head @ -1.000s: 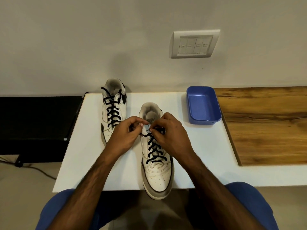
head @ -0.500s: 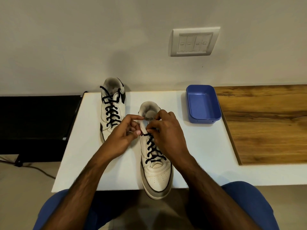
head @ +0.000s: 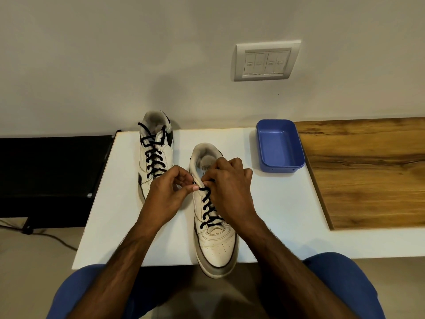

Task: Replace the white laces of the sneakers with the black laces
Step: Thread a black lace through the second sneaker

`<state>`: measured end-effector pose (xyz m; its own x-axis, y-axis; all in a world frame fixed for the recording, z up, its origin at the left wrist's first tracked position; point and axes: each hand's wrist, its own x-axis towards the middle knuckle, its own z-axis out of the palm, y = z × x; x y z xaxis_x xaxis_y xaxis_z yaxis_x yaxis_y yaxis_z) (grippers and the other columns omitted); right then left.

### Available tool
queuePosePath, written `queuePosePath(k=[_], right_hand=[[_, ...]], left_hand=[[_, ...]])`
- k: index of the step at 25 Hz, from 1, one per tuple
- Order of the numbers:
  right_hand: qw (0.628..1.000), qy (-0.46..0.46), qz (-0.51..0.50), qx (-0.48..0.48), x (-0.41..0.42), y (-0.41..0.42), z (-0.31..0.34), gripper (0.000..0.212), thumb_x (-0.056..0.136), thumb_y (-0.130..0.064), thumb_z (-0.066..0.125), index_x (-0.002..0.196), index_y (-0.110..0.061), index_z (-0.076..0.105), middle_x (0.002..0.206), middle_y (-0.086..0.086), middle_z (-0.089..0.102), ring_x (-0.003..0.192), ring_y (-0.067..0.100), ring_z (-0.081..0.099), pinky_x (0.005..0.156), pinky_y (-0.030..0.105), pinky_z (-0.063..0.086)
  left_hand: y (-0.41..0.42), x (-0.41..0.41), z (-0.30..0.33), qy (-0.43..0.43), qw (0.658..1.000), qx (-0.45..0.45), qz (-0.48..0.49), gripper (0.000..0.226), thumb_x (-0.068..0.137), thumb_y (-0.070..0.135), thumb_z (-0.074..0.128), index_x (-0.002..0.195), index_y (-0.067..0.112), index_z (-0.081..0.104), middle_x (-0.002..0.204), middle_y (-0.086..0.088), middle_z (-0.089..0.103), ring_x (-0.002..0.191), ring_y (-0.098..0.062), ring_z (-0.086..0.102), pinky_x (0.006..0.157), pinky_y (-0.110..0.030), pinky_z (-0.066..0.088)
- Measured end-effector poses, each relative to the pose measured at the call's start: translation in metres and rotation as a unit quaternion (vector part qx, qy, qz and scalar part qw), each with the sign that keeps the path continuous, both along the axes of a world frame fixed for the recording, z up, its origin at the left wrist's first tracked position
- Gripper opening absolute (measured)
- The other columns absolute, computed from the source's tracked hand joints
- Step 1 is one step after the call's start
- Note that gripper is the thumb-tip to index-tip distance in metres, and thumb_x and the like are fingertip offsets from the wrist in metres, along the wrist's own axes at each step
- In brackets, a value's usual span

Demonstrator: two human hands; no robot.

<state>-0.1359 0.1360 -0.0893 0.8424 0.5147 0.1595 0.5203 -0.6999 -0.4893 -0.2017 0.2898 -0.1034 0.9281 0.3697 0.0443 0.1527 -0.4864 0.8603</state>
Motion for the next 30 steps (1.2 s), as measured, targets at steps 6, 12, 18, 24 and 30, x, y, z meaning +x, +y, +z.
queuePosePath(k=[6,12,18,24,30], right_hand=[[0.992,0.057,-0.029,0.111,0.002,-0.005,0.001,0.02,0.092,-0.021,0.071,0.107,-0.034,0.073,0.093,-0.015,0.071,0.103,0.008,0.043,0.077,0.028,0.015],[0.983,0.087,-0.023,0.161,0.001,-0.001,-0.002,0.027,0.089,-0.009,0.069,0.102,-0.033,0.062,0.083,-0.02,0.067,0.103,0.006,0.046,0.087,0.014,0.014],[0.986,0.102,0.029,0.13,0.003,-0.009,0.003,0.028,0.093,-0.012,0.065,0.108,-0.035,0.063,0.086,-0.025,0.063,0.105,0.002,0.042,0.082,0.028,0.015],[0.992,0.057,0.062,0.099,0.004,-0.011,0.001,0.031,0.091,-0.026,0.058,0.116,-0.042,0.066,0.099,-0.023,0.065,0.105,0.007,0.041,0.08,0.036,0.019],[0.996,0.034,0.071,0.039,0.009,-0.013,0.005,0.031,0.092,-0.035,0.058,0.121,-0.043,0.064,0.108,-0.02,0.065,0.108,0.01,0.04,0.082,0.034,0.016]], left_hand=[[0.003,0.0,0.002,0.005,1.0,-0.025,-0.006,0.021,0.077,0.009,0.085,0.088,0.018,0.068,0.083,0.017,0.071,0.076,-0.003,0.065,0.071,-0.012,0.049],[0.001,-0.001,0.003,0.0,0.999,-0.038,0.001,0.02,0.076,0.009,0.085,0.088,0.016,0.071,0.083,0.015,0.073,0.076,-0.003,0.066,0.072,-0.015,0.051],[0.003,-0.004,0.003,-0.045,0.995,0.082,-0.019,0.019,0.08,0.018,0.084,0.087,0.014,0.067,0.08,0.013,0.069,0.081,-0.004,0.064,0.07,-0.013,0.047],[0.006,-0.004,-0.001,-0.078,0.931,0.34,-0.105,0.014,0.096,0.028,0.053,0.088,0.019,0.058,0.083,0.009,0.054,0.075,-0.014,0.051,0.067,-0.033,0.035],[0.002,-0.008,0.014,-0.098,0.986,0.118,-0.065,0.009,0.088,0.009,0.049,0.081,0.013,0.055,0.082,0.005,0.06,0.078,-0.014,0.057,0.07,-0.033,0.045]])
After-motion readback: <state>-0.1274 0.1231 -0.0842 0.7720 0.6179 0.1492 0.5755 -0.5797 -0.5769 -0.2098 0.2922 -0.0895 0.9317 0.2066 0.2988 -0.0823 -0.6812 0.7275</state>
